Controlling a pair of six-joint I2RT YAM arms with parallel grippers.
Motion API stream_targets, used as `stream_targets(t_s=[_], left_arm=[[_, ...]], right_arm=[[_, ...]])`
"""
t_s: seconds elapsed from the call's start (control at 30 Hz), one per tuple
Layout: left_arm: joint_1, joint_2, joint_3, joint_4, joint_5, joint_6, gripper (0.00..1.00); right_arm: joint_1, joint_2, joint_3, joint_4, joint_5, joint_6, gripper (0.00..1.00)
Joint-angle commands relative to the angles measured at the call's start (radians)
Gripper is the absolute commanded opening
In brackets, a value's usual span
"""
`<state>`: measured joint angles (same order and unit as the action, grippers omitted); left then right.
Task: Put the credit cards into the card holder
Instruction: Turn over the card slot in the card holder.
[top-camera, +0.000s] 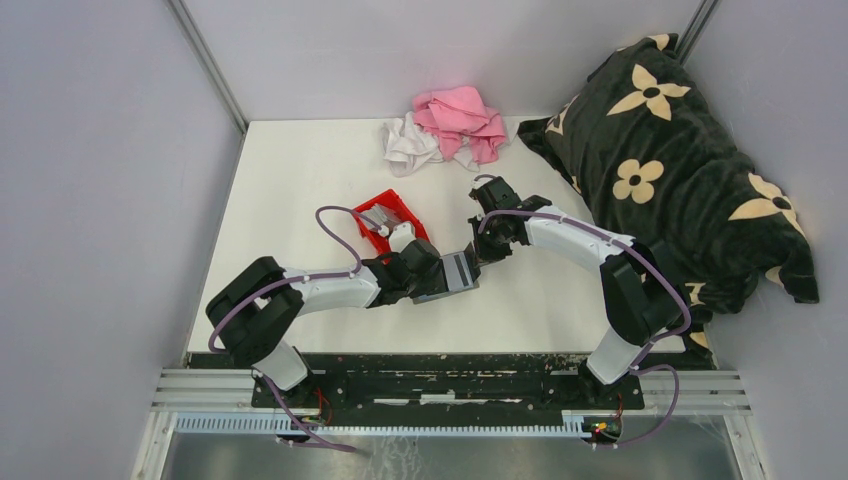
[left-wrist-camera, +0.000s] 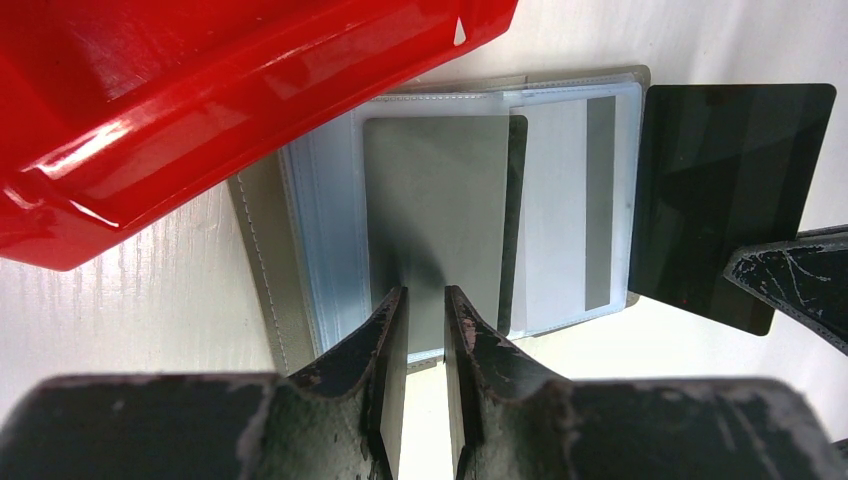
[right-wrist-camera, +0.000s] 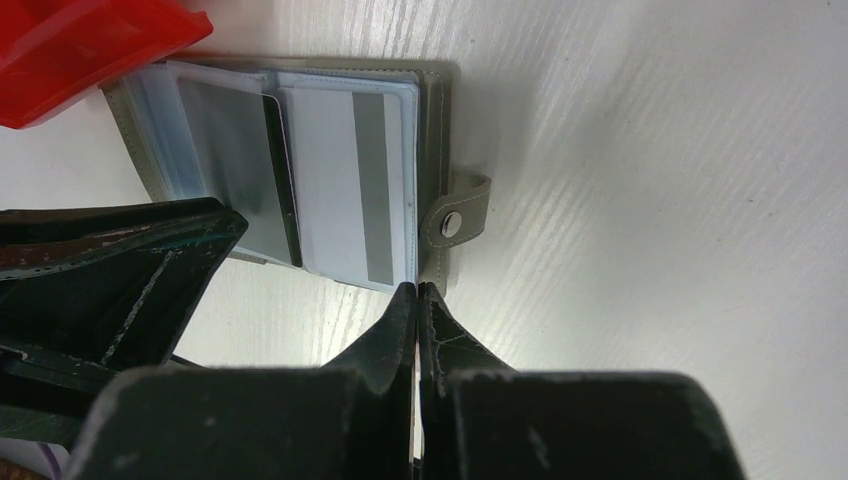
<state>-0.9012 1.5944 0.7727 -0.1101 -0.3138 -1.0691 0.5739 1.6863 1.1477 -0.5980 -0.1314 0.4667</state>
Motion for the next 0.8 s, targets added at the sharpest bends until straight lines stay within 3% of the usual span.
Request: stream_targets(t_s=[0.0, 0.77], left_arm=[[-0.009, 0.037, -0.026, -0.057, 0.007, 0.021, 0.27], [-0.009, 0.029, -0.051, -0.050, 0.011, 0.009, 0.26]], right_arm=[[-0.003, -0.014, -0.009, 0.034, -0.012, 0.014, 0.01], [-0.004, -0.070, -0.001, 0.035, -0.034, 0.048, 0.01]])
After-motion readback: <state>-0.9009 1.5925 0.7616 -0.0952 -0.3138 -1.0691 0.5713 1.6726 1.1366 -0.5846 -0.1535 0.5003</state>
